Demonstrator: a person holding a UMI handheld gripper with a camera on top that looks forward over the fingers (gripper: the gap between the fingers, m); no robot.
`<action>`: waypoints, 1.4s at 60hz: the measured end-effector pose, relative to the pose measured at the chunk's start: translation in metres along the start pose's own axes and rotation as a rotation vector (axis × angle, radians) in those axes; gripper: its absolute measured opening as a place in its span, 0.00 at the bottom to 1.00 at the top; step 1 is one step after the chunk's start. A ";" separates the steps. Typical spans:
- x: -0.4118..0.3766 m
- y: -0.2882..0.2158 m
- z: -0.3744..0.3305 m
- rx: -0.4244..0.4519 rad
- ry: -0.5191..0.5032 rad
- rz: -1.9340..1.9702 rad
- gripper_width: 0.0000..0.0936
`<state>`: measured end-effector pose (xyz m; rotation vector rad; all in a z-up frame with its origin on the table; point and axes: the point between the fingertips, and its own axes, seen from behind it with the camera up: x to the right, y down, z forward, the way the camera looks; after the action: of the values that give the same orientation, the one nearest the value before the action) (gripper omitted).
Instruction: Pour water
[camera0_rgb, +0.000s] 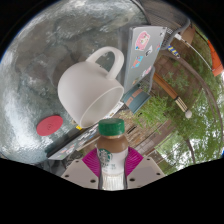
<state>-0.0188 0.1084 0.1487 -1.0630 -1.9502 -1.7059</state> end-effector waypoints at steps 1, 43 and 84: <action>0.000 -0.001 0.001 0.004 0.001 0.002 0.29; -0.037 0.013 0.014 0.433 -0.040 2.082 0.30; -0.099 -0.030 0.024 0.527 -0.334 2.234 0.77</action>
<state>0.0306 0.1008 0.0550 -1.8642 -0.2130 0.2382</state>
